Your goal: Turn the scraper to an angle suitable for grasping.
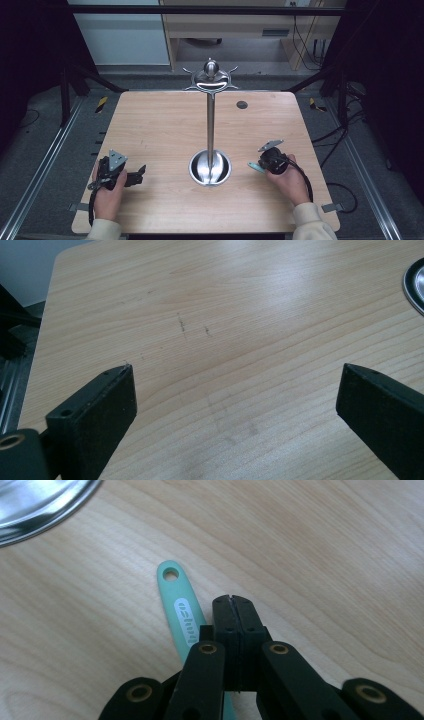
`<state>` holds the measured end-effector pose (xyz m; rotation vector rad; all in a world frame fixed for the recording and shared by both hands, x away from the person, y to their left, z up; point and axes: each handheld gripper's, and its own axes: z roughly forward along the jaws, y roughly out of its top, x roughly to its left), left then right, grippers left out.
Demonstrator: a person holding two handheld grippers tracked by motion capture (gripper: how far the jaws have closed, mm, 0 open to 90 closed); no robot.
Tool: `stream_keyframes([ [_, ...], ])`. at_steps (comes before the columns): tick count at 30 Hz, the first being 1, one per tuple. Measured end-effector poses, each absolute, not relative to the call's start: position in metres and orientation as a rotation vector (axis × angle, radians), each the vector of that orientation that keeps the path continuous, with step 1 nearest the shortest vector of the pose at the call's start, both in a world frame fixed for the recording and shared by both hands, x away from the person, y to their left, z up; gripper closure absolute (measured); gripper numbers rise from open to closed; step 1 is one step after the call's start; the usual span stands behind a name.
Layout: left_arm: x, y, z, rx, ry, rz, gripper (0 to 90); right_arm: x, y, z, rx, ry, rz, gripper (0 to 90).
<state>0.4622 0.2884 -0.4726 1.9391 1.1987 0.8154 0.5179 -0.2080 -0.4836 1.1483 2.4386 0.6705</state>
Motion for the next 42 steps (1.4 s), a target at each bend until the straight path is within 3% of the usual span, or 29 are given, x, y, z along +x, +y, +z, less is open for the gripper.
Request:
stream_keyframes([
  [16, 0.461, 0.297, -0.471, 1.902, 1.239, 0.82, 2.3, 0.498, -0.2, -0.463, 1.033, 2.527, 0.722, 89.3],
  [25, 0.461, 0.3, -0.472, 1.889, 1.257, 0.826, 2.3, 0.511, -0.188, -0.458, 0.909, 2.715, 0.494, 74.4],
  [42, 0.463, 0.299, -0.475, 1.912, 1.262, 0.822, 2.3, 0.524, -0.185, -0.456, 0.803, 2.869, 0.31, 67.0],
])
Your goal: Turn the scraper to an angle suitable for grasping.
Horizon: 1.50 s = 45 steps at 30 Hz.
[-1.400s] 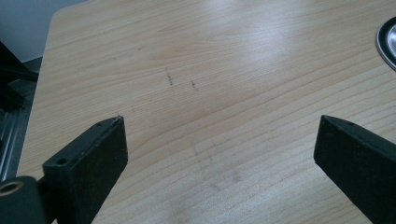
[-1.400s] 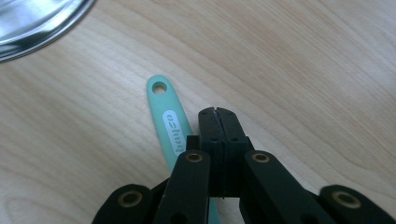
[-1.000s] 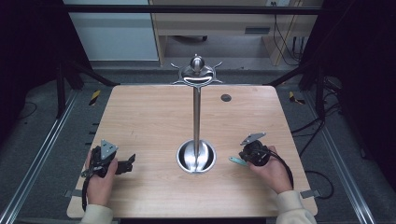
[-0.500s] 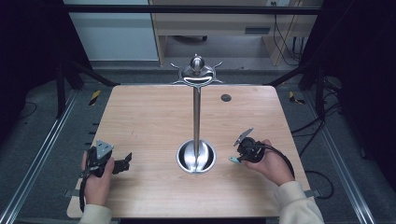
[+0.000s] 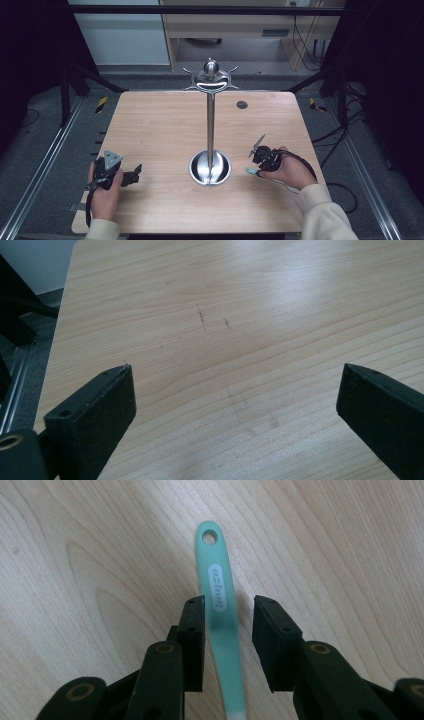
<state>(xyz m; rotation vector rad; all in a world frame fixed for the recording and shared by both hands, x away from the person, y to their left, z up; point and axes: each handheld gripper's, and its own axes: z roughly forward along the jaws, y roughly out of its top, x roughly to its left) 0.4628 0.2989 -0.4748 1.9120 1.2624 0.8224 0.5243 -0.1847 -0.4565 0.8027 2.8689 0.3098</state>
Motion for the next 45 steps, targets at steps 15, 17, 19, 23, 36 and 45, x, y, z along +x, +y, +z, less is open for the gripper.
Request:
stream_keyframes([
  [15, 0.463, 0.297, -0.476, 1.928, 1.262, 0.827, 2.3, 0.529, -0.182, -0.46, 0.791, 2.919, 0.285, 67.6],
  [17, 0.463, 0.297, -0.476, 1.928, 1.262, 0.827, 2.3, 0.529, -0.181, -0.46, 0.802, 2.917, 0.296, 67.8],
  [19, 0.463, 0.297, -0.476, 1.928, 1.261, 0.829, 2.3, 0.53, -0.179, -0.461, 0.788, 2.931, 0.284, 68.8],
  [23, 0.463, 0.297, -0.476, 1.924, 1.261, 0.829, 2.3, 0.531, -0.178, -0.462, 0.789, 2.931, 0.277, 70.2],
  [36, 0.463, 0.296, -0.476, 1.931, 1.252, 0.831, 2.3, 0.533, -0.18, -0.465, 0.797, 2.948, 0.268, 71.3],
  [45, 0.463, 0.295, -0.476, 1.935, 1.25, 0.831, 2.4, 0.536, -0.181, -0.466, 0.804, 2.962, 0.275, 71.3],
])
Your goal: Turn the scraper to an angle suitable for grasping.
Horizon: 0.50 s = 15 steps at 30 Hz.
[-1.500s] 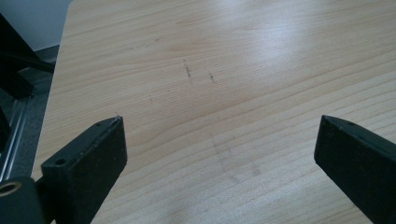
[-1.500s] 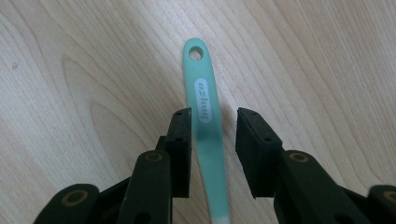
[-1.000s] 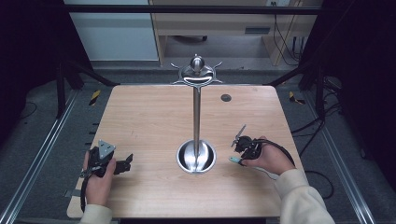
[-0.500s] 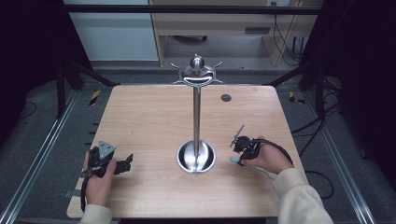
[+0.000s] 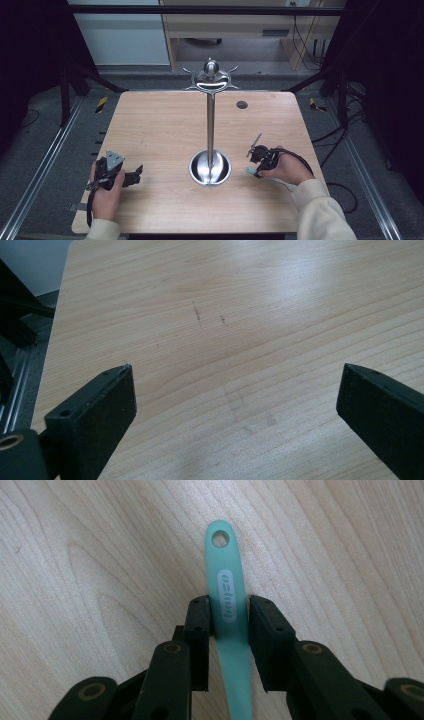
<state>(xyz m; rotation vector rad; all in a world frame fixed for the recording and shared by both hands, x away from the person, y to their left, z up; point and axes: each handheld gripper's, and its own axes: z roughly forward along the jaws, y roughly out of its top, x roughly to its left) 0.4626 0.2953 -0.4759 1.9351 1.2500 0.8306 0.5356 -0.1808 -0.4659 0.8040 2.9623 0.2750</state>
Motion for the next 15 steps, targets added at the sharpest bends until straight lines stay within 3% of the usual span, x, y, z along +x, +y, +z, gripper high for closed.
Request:
stream_keyframes([
  [15, 0.4626, 0.294, -0.476, 1.942, 1.24, 0.823, 2.4, 0.5353, -0.1821, -0.4651, 0.806, 2.959, 0.282, 74.2],
])
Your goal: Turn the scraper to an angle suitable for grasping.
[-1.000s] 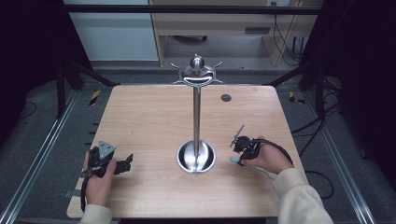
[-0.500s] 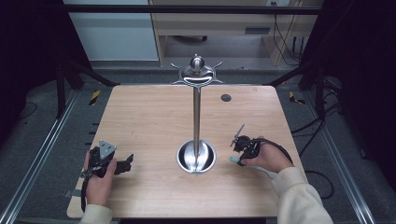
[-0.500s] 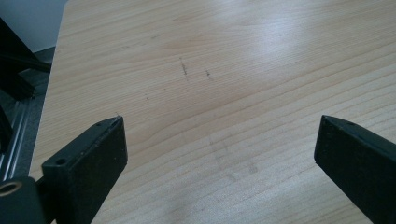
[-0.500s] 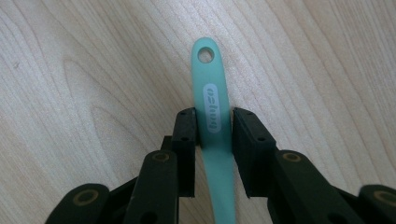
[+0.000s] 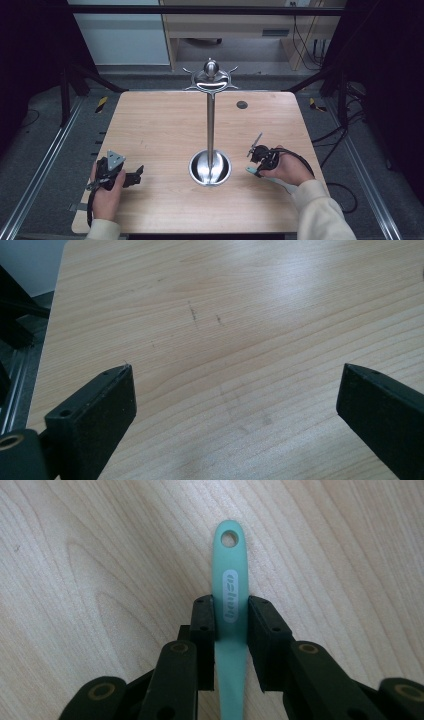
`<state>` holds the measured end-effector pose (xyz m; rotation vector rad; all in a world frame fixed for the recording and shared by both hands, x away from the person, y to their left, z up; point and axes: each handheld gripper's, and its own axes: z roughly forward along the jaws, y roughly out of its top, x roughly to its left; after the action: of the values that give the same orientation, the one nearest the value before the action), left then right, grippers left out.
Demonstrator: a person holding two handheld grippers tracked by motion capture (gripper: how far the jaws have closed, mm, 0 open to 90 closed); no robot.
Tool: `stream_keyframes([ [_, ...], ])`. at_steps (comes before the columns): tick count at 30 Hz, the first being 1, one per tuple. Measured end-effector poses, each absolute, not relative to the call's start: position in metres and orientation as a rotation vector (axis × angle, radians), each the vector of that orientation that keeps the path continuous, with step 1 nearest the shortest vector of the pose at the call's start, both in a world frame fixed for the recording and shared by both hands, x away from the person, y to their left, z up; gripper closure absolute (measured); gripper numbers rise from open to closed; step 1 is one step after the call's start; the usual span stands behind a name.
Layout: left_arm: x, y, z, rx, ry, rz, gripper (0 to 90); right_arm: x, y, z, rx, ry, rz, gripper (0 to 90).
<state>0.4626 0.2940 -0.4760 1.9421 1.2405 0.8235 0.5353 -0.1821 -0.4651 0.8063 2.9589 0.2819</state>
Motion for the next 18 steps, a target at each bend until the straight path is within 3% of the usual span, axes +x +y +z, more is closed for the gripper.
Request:
stream_keyframes([
  [18, 0.463, 0.293, -0.476, 1.946, 1.238, 0.816, 2.4, 0.522, -0.204, -0.437, 0.874, 2.868, 0.557, 74.4],
])
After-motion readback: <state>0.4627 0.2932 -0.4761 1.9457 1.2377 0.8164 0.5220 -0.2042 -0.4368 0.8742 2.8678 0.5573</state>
